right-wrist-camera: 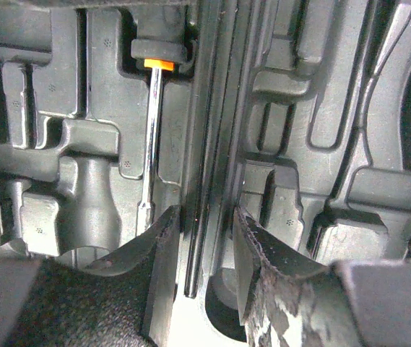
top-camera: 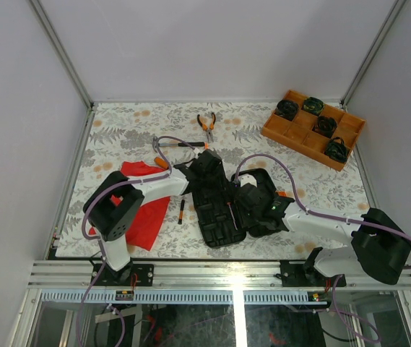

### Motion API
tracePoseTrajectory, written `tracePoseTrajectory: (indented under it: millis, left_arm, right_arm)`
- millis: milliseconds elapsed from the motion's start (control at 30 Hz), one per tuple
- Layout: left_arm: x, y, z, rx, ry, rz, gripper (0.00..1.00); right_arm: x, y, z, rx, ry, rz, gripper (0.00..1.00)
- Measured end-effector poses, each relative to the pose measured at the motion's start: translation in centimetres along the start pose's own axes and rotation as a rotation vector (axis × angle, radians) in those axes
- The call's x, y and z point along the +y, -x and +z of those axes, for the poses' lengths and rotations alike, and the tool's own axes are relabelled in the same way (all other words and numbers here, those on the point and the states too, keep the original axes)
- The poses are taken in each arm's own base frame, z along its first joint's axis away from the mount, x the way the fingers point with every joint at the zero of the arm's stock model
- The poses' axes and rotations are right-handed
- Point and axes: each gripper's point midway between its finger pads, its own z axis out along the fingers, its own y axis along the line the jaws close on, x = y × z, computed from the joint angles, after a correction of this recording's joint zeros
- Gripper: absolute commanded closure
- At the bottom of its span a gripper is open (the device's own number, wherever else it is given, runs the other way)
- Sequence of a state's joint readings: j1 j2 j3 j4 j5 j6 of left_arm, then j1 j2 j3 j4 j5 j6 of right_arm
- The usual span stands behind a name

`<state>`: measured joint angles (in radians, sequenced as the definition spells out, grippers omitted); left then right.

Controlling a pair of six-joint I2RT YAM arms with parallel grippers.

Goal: Sort the tools into containers
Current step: Place the screwdriver in the storage box.

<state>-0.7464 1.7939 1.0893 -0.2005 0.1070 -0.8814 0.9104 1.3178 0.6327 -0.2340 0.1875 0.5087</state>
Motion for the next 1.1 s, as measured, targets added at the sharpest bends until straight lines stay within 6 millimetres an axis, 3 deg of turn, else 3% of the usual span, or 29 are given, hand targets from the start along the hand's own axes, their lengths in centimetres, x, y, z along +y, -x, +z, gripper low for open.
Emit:
tracePoseTrajectory:
  millis: [167,467,700,1100]
  left_arm:
    - [0.4,0.1,0.5,-0.007,0.022,-0.002,0.68]
    - [1.4,0.8,0.7,-0.049,0.071,-0.003,0.70]
    - [1.2,0.8,1.2,-0.050,0.074,-0.001,0.70]
    - [-0.6,0.8,1.4,-0.051,0.008,-0.023,0.74]
  right_arm:
    - [0.0,0.0,0.0,0.000,0.000,0.001,0.85]
    - [0.0,0.0,0.0,-0.001,-0.002,0.011,0.86]
    - [-0.1,0.0,-0.2,-0.002,-0.005,0.018,0.71]
    - [-0.6,1.1,-3.3,-0.078,0.002,0.076,0.71]
